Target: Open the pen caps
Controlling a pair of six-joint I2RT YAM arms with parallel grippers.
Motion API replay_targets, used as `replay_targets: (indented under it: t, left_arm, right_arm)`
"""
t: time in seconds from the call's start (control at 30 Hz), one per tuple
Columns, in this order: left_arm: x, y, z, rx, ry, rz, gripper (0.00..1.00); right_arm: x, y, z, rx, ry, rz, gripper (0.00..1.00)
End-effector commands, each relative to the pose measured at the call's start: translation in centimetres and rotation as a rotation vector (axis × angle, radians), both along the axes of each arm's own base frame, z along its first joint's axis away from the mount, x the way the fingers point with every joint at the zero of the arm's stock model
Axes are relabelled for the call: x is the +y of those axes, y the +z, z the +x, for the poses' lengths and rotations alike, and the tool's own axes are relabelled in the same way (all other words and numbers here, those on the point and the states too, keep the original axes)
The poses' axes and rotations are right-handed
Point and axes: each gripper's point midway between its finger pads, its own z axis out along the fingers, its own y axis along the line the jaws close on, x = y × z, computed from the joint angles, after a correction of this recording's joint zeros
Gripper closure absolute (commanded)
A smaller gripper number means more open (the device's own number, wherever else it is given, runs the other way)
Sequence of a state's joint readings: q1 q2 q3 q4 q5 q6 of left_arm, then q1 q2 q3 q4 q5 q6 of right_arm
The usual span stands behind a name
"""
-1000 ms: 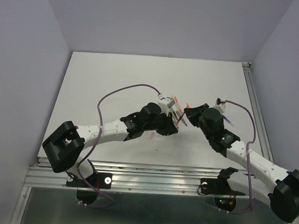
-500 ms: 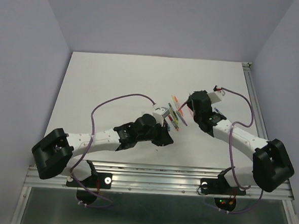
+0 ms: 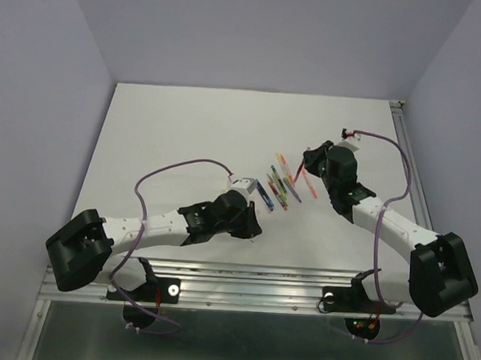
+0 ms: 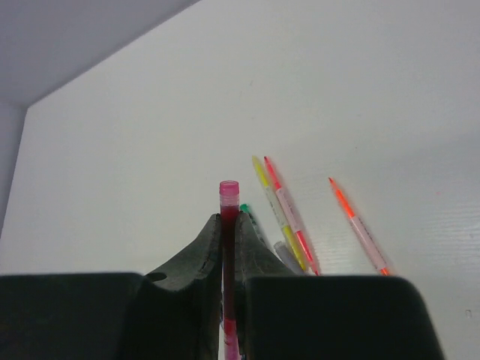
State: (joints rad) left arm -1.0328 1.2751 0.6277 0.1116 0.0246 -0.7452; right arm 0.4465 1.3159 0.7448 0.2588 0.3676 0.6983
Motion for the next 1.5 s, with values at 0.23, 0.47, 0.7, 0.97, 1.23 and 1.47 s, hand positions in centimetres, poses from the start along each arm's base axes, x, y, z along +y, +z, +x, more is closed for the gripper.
replay_targets:
  t: [0.23, 0.47, 0.7, 0.97, 1.23, 1.47]
  left_arm:
    - [1.7, -1.4, 4.1, -0.019, 0.127, 0.113, 0.88]
    - [2.6, -2.7, 5.3, 0.002, 0.161, 0.149, 0.88]
    - [3.1, -3.7, 5.8, 0.024, 0.184, 0.174, 0.85]
    - [3.0, -4.3, 6.0, 0.038, 0.184, 0.187, 0.68]
    - [3.2, -4.4, 6.1, 0.041, 0.189, 0.211, 0.56]
    - [3.0, -2.8, 6.0, 0.021, 0.174, 0.173, 0.48]
  right_arm:
    - [8.4, 0.4, -7.9, -0.185, 0.781, -0.156, 0.99]
    - [9.5, -0.3, -10.3, -0.193, 0.920, -0.141, 0.99]
    - [9.0, -1.0, -10.3, -0.151, 0.896, -0.144, 0.99]
    - [8.6, -1.3, -10.0, -0.122, 0.861, -0.143, 0.99]
    - [7.5, -1.8, -9.2, -0.069, 0.775, -0.160, 0.99]
    - [5.5, -2.5, -7.6, 0.001, 0.637, -0.215, 0.99]
